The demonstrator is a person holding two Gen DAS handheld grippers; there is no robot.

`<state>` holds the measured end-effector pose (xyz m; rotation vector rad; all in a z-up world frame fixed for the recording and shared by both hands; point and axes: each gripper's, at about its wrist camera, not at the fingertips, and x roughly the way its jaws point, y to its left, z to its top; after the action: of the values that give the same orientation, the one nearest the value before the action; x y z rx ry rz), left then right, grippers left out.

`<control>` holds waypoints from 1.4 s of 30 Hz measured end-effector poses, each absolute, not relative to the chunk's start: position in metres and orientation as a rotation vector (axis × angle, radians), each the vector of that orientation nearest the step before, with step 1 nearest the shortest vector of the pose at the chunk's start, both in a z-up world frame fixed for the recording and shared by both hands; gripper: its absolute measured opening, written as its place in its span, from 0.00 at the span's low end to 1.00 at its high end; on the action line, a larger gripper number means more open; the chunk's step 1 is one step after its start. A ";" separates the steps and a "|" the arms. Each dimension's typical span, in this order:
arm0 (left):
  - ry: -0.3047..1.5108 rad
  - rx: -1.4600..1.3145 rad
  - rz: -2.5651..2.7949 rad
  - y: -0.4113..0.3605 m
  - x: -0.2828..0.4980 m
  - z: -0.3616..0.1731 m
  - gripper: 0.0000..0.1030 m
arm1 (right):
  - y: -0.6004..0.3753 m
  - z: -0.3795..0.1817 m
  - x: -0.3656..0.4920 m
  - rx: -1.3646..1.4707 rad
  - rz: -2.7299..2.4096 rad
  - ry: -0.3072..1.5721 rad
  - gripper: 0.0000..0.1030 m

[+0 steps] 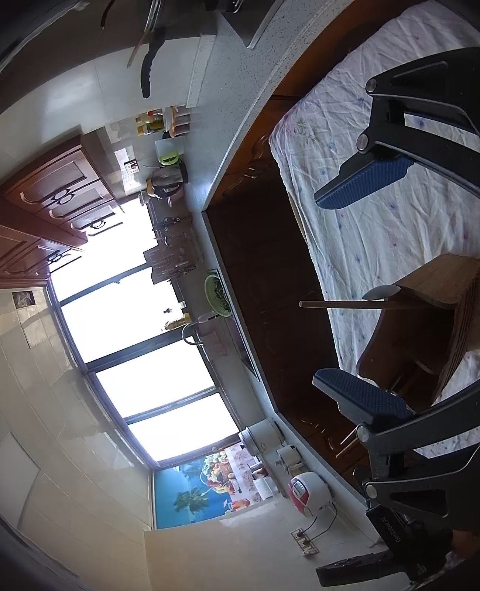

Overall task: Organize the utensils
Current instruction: 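Open the right tool over the holder while the left tool releases its chopstick into it, then lower both open tools to the chopsticks lying on the table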

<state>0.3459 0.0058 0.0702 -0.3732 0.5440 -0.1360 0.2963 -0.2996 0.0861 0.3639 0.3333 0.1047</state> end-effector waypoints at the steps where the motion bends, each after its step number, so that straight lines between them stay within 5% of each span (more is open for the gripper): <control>1: 0.551 -0.377 -0.136 0.008 0.341 0.069 0.88 | -0.300 0.086 0.292 0.370 0.109 0.338 0.87; 25: 0.767 -0.334 -0.152 0.012 0.207 0.003 0.90 | -0.303 0.043 0.158 0.382 0.135 0.498 0.94; 42: 0.848 -0.304 -0.169 0.006 0.189 -0.013 0.90 | -0.302 0.014 0.133 0.376 0.126 0.592 0.94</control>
<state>0.1890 0.0065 -0.0132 -0.3045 0.8476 -0.1693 0.1329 -0.3019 0.0139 0.3764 0.5921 0.1260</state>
